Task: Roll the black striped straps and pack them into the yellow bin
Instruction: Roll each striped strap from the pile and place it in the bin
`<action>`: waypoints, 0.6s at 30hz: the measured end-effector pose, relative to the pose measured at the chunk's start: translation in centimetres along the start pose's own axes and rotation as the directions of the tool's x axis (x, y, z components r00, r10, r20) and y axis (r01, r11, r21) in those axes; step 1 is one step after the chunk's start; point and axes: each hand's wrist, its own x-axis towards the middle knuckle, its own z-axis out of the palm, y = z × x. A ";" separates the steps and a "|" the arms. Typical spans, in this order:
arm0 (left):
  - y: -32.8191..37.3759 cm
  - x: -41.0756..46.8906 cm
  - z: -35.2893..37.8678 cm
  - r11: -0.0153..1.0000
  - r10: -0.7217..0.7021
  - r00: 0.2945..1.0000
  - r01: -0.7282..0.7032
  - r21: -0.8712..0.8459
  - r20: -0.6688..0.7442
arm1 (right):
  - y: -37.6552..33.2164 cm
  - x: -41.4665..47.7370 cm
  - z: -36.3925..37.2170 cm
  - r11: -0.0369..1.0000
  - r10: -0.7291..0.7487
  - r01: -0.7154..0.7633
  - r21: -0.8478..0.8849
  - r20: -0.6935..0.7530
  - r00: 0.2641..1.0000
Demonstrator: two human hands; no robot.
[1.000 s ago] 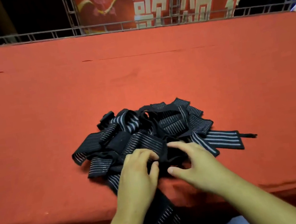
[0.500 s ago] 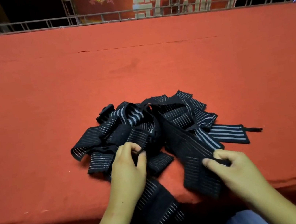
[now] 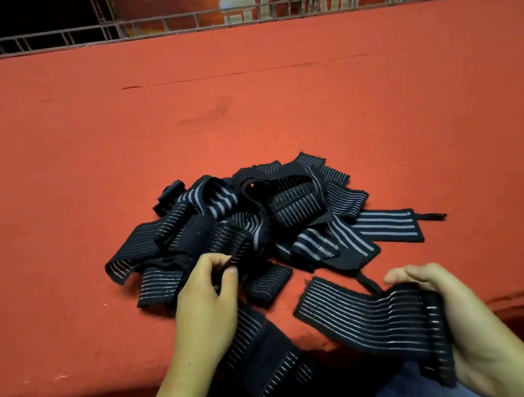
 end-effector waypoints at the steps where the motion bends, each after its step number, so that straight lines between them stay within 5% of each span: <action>1: 0.1 0.0 -0.2 0.999 -0.019 1.000 0.018 -0.045 -0.015 | 0.1 -0.1 0.0 1.000 0.028 -0.028 -0.007 0.043 0.999; 7: 1.5 0.6 -2.1 0.889 -0.122 0.988 0.065 -0.454 -0.097 | -0.5 -1.0 -0.1 1.000 0.021 -0.024 0.008 0.255 0.967; 10: 2.9 0.7 -2.9 0.771 -0.192 0.981 0.128 -0.624 -0.035 | -0.7 -1.2 1.0 0.967 -0.046 0.100 -0.233 0.225 0.973; 14: 5.3 -0.2 -2.7 0.717 -0.154 0.985 0.165 -0.677 0.077 | 0.1 -2.1 4.7 0.787 -0.184 0.291 -0.544 0.244 0.952; 18: 7.2 -1.7 -2.3 0.735 -0.067 0.987 0.148 -0.661 0.146 | 0.8 -3.2 7.9 0.772 -0.230 0.352 -0.529 0.284 0.931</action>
